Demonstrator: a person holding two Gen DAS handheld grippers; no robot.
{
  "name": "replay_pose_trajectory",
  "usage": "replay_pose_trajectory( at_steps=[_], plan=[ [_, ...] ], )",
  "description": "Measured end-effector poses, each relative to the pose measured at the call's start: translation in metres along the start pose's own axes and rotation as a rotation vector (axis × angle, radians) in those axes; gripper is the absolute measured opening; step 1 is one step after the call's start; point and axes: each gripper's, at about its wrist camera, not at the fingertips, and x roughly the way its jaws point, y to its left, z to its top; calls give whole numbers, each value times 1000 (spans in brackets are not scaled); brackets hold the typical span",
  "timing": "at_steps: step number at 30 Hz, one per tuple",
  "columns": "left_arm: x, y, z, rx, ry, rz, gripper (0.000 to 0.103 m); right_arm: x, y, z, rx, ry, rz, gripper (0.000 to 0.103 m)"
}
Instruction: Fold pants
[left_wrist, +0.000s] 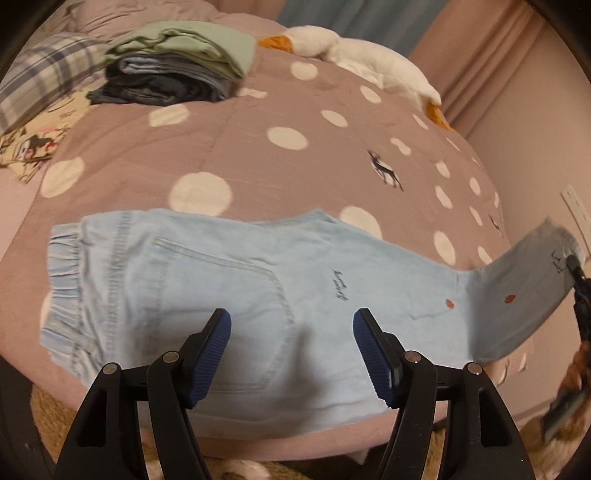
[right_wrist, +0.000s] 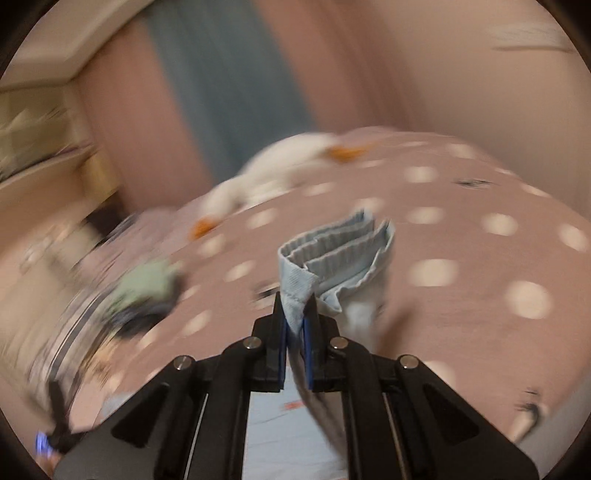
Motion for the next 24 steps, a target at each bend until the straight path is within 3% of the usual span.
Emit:
replay_pose_trajectory(
  at_steps=[3,8,10,13,14,15,16,18,20,24],
  plan=[
    [-1,10,1,-29,-3,7,68,36,45,-25,-78,128,156,8],
    [3,18,0,-36,4,21,68,116,85,-92,-116,425,250,9],
    [6,20,-1,-38,16,18,68,140,91,-120,-141,537,237,12],
    [11,18,-1,-27,36,3,68,153,94,-147,-193,628,194,19],
    [14,17,-1,-23,44,-7,68,151,93,-147,-181,643,210,23],
    [16,15,0,-19,52,-21,68,150,90,-145,-165,649,227,36],
    [17,13,1,-15,59,-35,68,143,87,-140,-144,638,243,57],
    [22,7,4,-4,73,-76,68,131,81,-128,-147,584,228,77],
    [29,-1,9,16,84,-131,75,113,72,-115,-163,523,188,75],
    [54,-18,18,30,134,-229,76,94,34,-96,-108,425,49,75]
  ],
)
